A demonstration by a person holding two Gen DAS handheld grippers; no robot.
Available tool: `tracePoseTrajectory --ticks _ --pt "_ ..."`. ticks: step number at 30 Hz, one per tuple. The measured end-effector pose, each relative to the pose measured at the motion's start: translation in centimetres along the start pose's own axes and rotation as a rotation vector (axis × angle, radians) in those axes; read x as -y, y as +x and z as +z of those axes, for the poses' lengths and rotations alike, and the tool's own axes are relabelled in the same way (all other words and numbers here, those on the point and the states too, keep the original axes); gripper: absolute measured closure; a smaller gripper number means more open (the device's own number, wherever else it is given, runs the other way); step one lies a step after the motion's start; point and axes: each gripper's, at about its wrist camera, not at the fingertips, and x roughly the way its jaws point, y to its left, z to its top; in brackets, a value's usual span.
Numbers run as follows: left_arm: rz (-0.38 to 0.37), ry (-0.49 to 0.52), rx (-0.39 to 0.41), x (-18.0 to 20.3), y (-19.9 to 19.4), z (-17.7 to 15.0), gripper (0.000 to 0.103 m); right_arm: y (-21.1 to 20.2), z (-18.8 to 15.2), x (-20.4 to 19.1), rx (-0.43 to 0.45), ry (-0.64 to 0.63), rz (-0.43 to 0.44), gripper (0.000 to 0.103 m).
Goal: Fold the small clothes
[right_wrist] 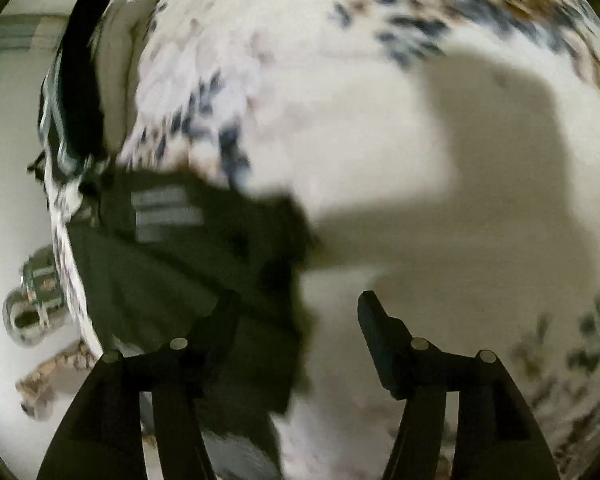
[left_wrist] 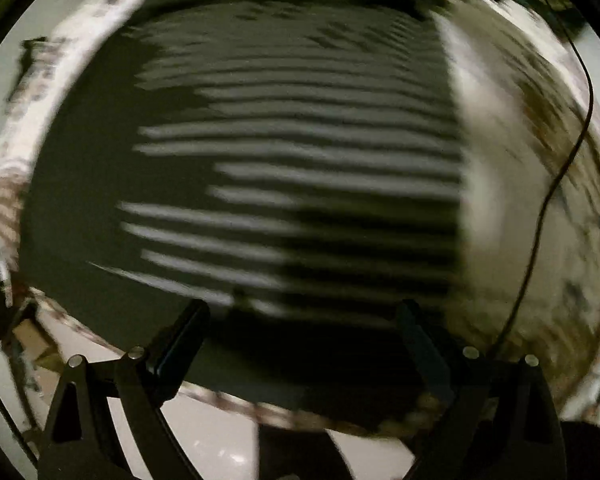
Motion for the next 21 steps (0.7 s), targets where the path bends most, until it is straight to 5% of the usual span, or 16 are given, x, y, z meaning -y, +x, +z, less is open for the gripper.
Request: tracePoseTrajectory --ticks 5,8,10,11,15,21 --pt "0.015 0.131 -0.04 5.7 3.7 -0.7 0.011 -0.7 -5.8 2.9 -0.057 0.02 0.075 0.04" --pt "0.072 0.179 -0.004 6.6 4.4 -0.4 0.051 0.5 -7.2 3.7 -0.058 0.049 0.129 0.04" --pt "0.093 0.167 0.032 6.0 3.8 -0.2 0.089 0.7 -6.7 4.7 -0.038 0.077 0.178 0.04" --pt "0.096 0.153 0.044 5.5 3.4 -0.2 0.096 0.8 -6.0 4.8 -0.013 0.086 0.194 0.04" --pt "0.032 0.074 0.081 2.7 1.1 0.3 0.099 2.1 -2.5 3.7 0.09 0.12 0.227 0.04" --pt "0.018 0.05 0.17 -0.7 -4.6 1.6 0.099 5.4 0.8 2.8 0.032 0.274 0.299 0.042"
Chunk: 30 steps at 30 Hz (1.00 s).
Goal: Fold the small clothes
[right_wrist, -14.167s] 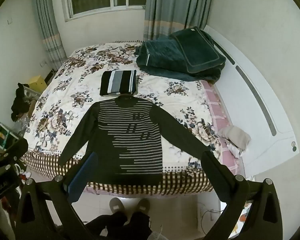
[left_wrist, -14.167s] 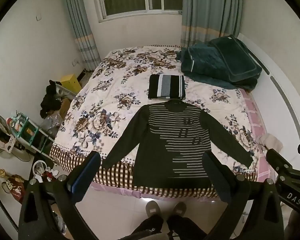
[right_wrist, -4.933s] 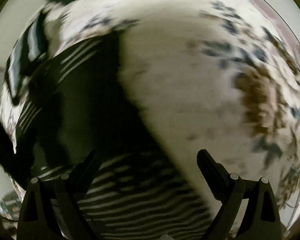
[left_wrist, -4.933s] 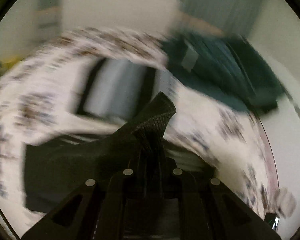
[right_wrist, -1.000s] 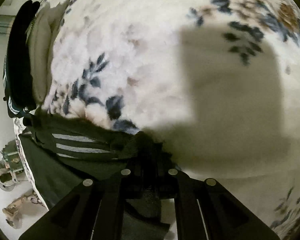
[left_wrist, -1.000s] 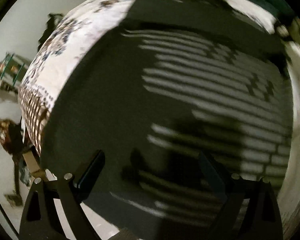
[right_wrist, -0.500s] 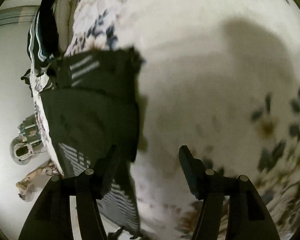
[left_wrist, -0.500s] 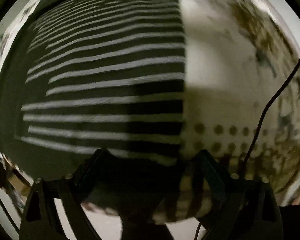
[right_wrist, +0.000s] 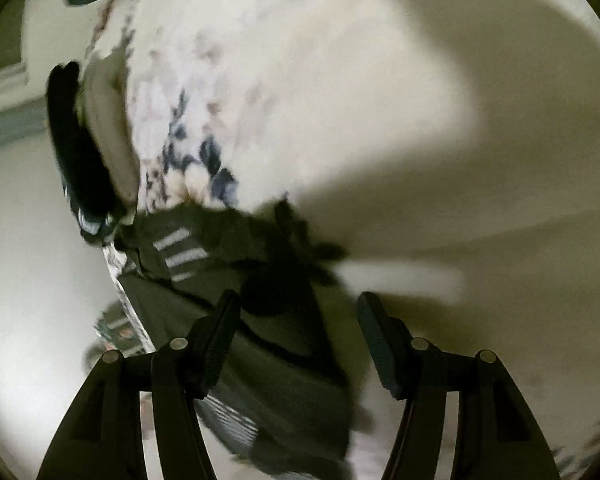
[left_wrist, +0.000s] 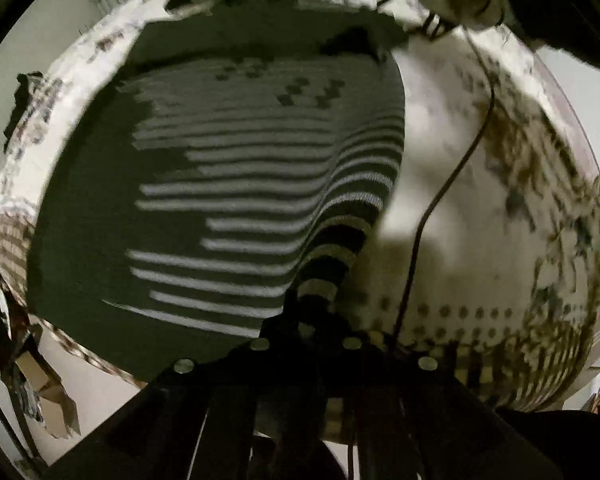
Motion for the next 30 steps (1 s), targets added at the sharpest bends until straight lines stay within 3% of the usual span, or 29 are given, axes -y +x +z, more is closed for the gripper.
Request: tracePoseTrajectory --ticks 1,2,6,9,13,17,19,24,27,30 --pt "-0.005 0.0 0.01 -0.6 -0.6 0.2 0.099 -0.1 0.0 -0.3 0.016 0.01 0.008 0.05" --pt "-0.007 -0.002 0.021 -0.7 -1.3 0.4 0.099 0.2 -0.2 -1.0 0.026 0.004 0.007 0.091" --pt "-0.028 -0.032 0.067 -3.2 -3.4 1.2 0.099 -0.5 -1.8 -5.9 0.089 -0.099 -0.161 0.092" --pt "-0.081 -0.091 0.083 -6.6 -4.7 1.5 0.099 -1.9 -3.3 -10.4 0.117 -0.135 -0.233 0.093" --pt "-0.15 -0.18 0.096 -12.7 -6.2 1.8 0.099 -2.7 -5.7 -19.5 0.143 -0.202 -0.325 0.093" --pt "-0.184 -0.302 0.108 -20.3 -6.8 1.5 0.099 0.3 -8.6 -29.3 0.145 -0.279 -0.421 0.093" --pt "-0.2 -0.369 0.107 -23.8 -6.4 1.3 0.099 4.1 -9.9 -35.0 0.144 -0.324 -0.477 0.093" --pt "-0.231 -0.528 0.092 -32.0 -2.4 0.1 0.099 15.7 -11.4 -44.4 0.134 -0.389 -0.606 0.093" --pt "-0.265 -0.594 0.056 -35.4 1.4 -0.9 0.099 23.9 -11.7 -47.1 0.131 -0.381 -0.679 0.093" --pt "-0.281 -0.672 -0.049 -38.3 5.6 -2.2 0.094 29.9 -11.5 -47.2 0.034 -0.344 -0.65 0.087"
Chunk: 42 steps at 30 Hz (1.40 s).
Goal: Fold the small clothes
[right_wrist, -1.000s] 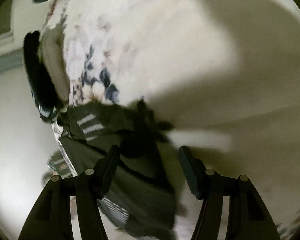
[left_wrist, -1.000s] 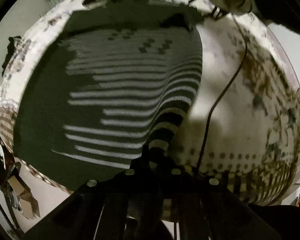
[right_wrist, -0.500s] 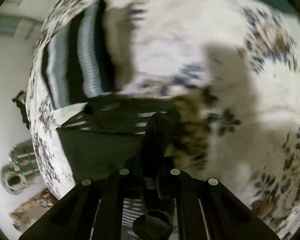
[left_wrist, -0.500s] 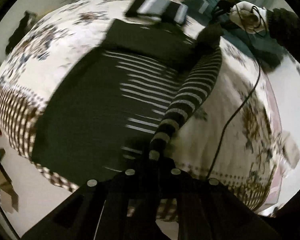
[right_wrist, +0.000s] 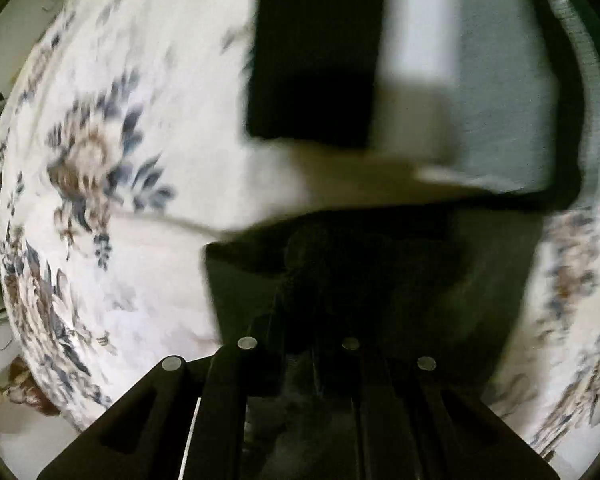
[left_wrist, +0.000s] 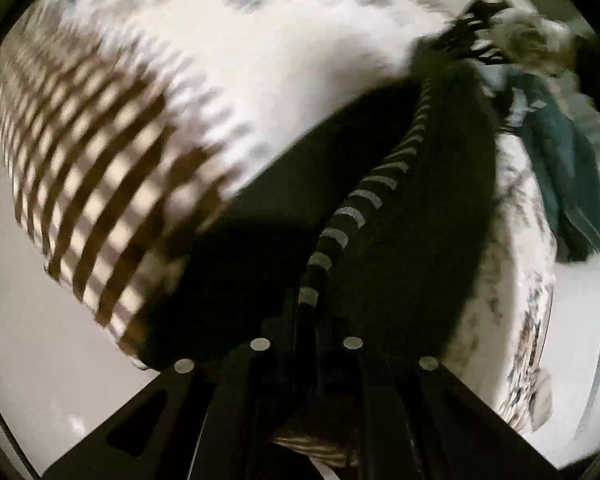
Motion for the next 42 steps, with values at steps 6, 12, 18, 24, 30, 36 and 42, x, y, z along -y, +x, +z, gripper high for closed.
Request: tracePoseTrajectory --ticks 6,12,18,24,30,36,42 --pt "0.007 -0.103 -0.045 -6.4 -0.3 -0.1 0.094 -0.5 -5.2 0.0 -0.003 -0.064 0.182 0.057" --pt "0.067 -0.079 -0.053 -8.5 -2.6 -0.1 0.059 3.4 -20.7 2.9 -0.197 -0.036 0.308 0.056" --pt "0.079 -0.053 -0.008 -7.8 -3.8 1.3 0.059 13.6 -32.7 -0.8 -0.465 0.18 0.583 0.056" --pt "0.067 0.043 0.022 -5.0 -3.6 2.1 0.059 9.0 -34.0 0.1 -0.347 0.086 0.771 0.061" --pt "0.058 0.213 -0.005 -0.1 -0.3 1.4 0.059 4.8 -37.5 14.6 -0.173 0.118 0.56 0.06" --pt "0.163 0.423 -0.01 2.4 3.4 0.3 0.099 8.6 -46.1 23.2 -0.21 0.269 0.483 0.06" --pt "0.097 0.413 0.073 2.1 -1.7 0.5 0.1 12.0 -50.7 21.4 -0.219 0.23 0.46 0.06"
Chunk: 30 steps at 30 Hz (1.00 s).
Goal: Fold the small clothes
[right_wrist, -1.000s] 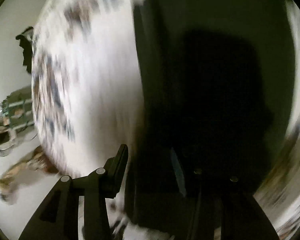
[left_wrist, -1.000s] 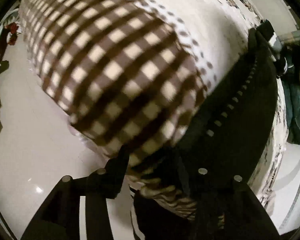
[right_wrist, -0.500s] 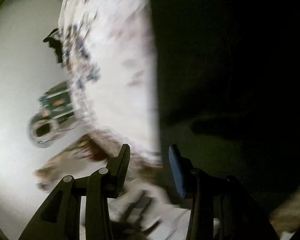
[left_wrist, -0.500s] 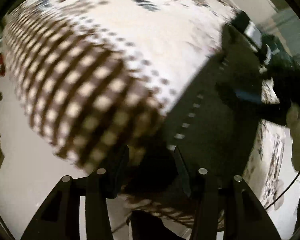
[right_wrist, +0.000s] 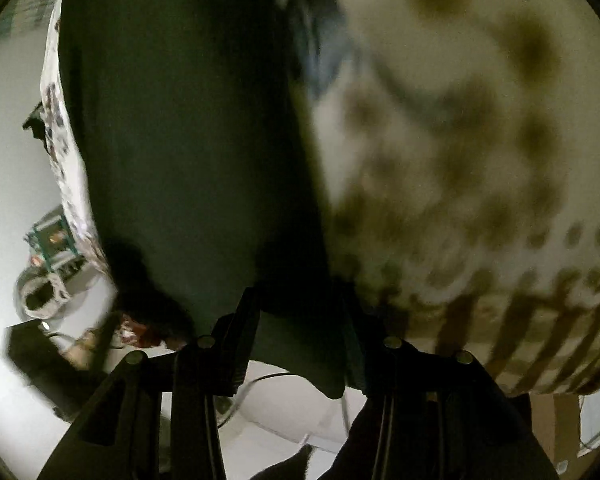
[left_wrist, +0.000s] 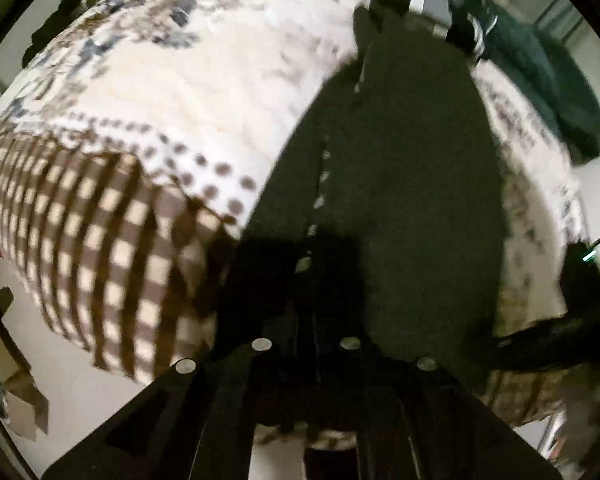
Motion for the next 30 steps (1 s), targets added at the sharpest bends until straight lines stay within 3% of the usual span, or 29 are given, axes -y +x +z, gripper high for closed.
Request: tracePoseTrajectory --ticks 5,10,12,15,17,18,19,22,26,30 --pt "0.004 0.013 0.007 -1.6 -1.7 -0.1 0.1 2.4 -1.5 -1.3 0.012 -0.018 -0.025 0.06" --pt "0.01 0.014 -0.062 -3.1 1.7 0.2 0.1 3.4 -1.9 -2.8 -0.002 -0.039 -0.084 0.06" --pt "-0.021 -0.006 -0.132 -3.9 3.5 0.2 0.096 3.9 -2.0 -3.5 -0.014 -0.04 -0.099 0.06" --pt "-0.126 -0.092 -0.174 -5.4 3.2 0.5 0.09 4.5 -1.8 -5.2 -0.033 -0.035 -0.095 0.06" --pt "-0.174 -0.122 -0.191 -6.3 2.8 0.8 0.071 3.1 -0.6 -3.8 -0.043 -0.026 -0.09 0.059" --pt "-0.19 -0.129 -0.193 -6.8 2.6 0.8 0.051 3.2 -0.8 -3.3 -0.051 -0.02 -0.08 0.054" --pt "-0.198 -0.137 -0.19 -7.4 2.6 0.8 0.037 3.4 -0.8 -2.9 -0.064 -0.008 -0.06 0.051" --pt "-0.254 -0.146 -0.236 -8.4 4.1 0.6 0.035 4.3 -1.2 -0.9 -0.08 0.045 -0.015 0.049" --pt "-0.296 -0.095 -0.297 -6.7 5.8 0.7 0.035 5.0 -0.8 -0.2 -0.075 0.104 0.042 0.045" --pt "-0.279 -0.023 -0.318 -4.1 5.9 0.7 0.037 4.7 -0.7 -0.6 -0.054 0.103 0.055 0.048"
